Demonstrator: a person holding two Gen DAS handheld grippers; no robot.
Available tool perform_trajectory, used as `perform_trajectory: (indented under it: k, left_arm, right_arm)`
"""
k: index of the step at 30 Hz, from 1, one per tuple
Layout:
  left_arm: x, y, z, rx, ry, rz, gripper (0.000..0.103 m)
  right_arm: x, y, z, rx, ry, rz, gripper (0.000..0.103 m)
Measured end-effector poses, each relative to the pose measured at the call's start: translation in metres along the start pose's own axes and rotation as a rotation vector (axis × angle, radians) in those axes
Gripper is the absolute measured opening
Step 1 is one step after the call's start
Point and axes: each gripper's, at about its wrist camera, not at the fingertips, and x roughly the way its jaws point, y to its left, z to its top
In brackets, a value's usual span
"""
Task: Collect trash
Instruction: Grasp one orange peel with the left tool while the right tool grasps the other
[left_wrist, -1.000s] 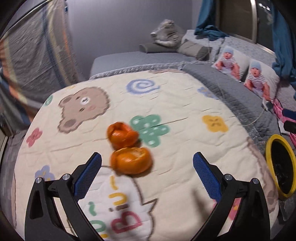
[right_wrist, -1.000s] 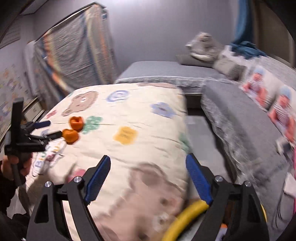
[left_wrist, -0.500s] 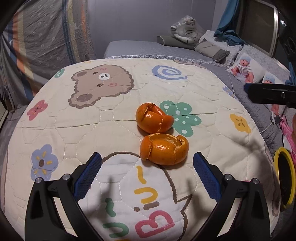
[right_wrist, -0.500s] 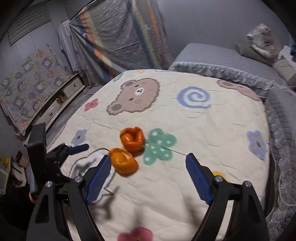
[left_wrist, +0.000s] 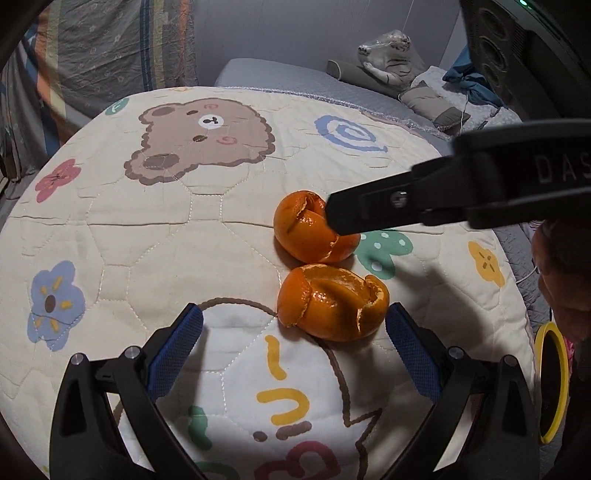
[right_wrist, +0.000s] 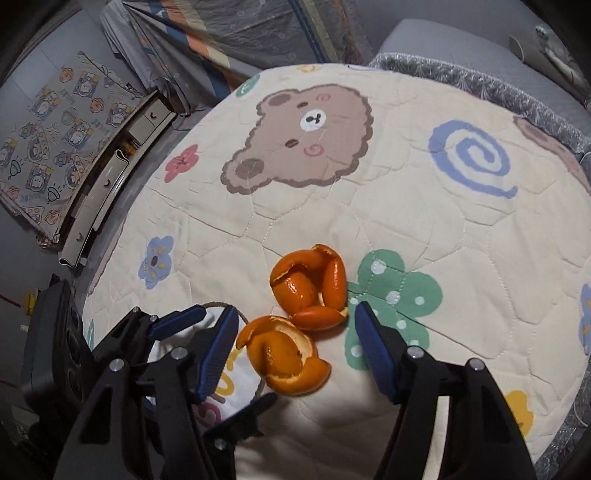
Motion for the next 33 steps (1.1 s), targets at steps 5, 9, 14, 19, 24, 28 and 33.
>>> perform_trajectory:
  k: [5,9,14,19,24,28,33]
  left_arm:
    - [0.008,0.003,0.004,-0.029,0.005,-0.017,0.095]
    - [0.014,0.004,0.007,-0.043,0.004,-0.028,0.095]
    - [0.018,0.001,0.011,-0.045,-0.005,-0.038,0.094]
    - [0.016,-0.005,0.010,-0.026,-0.024,-0.060,0.077]
    - [0.012,-0.016,0.009,0.023,-0.043,-0.082,0.052]
    - [0.008,-0.015,0.007,0.013,-0.056,-0.087,0.047]
    - [-0.002,-0.012,0.009,0.014,-0.075,-0.092,0.034]
  right_arm:
    - [0.022,-0.005,0.010,0.040,0.048,-0.024,0.060]
    - [0.034,-0.008,0.014,0.052,0.068,-0.040,0.058]
    - [0.044,-0.007,0.017,0.052,0.084,-0.048,0.053]
    - [0.046,-0.008,0.020,0.062,0.087,-0.047,0.044]
    - [0.047,-0.008,0.023,0.084,0.097,-0.037,0.035]
    - [0.045,-0.009,0.024,0.097,0.094,-0.020,0.031]
    - [0.037,-0.008,0.025,0.103,0.076,0.001,0.027]
